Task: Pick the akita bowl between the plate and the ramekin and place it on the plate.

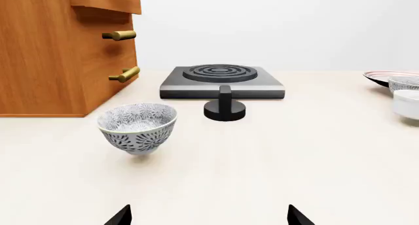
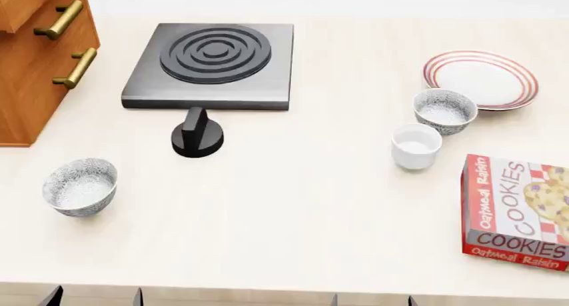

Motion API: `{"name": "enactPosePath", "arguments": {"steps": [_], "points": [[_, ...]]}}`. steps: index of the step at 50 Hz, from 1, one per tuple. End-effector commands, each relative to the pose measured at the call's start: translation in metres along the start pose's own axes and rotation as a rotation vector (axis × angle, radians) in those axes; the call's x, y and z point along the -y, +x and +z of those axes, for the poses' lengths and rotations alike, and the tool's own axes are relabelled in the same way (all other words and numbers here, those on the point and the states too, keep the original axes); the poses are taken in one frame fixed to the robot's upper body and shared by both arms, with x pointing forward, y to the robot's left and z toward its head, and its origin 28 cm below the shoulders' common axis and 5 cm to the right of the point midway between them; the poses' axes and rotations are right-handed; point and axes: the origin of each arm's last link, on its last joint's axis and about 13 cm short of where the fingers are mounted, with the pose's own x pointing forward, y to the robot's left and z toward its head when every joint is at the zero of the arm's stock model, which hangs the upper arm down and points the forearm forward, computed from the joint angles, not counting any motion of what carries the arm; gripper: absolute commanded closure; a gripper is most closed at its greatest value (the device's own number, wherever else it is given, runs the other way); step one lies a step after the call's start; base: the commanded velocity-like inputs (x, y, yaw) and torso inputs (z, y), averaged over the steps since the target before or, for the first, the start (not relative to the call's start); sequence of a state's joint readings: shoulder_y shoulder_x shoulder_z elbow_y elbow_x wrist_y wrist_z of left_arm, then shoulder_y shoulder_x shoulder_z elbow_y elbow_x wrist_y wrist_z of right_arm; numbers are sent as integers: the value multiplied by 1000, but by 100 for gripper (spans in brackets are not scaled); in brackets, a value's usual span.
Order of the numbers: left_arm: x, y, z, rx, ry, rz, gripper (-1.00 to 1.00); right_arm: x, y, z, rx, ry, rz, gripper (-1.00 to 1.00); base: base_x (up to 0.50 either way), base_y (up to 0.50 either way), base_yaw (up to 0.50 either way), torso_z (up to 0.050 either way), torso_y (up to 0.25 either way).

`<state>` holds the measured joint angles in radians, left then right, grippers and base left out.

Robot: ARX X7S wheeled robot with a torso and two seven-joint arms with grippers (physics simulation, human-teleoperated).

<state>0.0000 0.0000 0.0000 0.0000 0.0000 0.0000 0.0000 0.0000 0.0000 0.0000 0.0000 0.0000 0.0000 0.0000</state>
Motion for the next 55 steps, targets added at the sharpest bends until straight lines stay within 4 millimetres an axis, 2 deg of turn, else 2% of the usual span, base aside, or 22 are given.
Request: {"name": "enactPosePath", "arguments": {"steps": [1,28,32,34,40,55], "points": [[0,0,1,-3,3,0,-100,0,1,-1,-16,-12,-9,-100,0,0,0,0,0],[0,1,0,1,-3,-1,-100,-1,2,-2,-41,-26,-7,-100,0,0,0,0,0],[1,1,1,19,36,6,-100,-1,3,-2,-41,-26,-6,-100,0,0,0,0,0],[0,1,3,-2,-29,7,-100,-1,3,-2,-41,-26,-6,-100,0,0,0,0,0],[0,0,3,8,-6,8,-100,-1,3,-2,-41,-25,-5,-100,0,0,0,0,0],[-14,8,29,-58,-157,49,-100,0,4,-3,-38,-25,-2,-100,0,0,0,0,0]]}}
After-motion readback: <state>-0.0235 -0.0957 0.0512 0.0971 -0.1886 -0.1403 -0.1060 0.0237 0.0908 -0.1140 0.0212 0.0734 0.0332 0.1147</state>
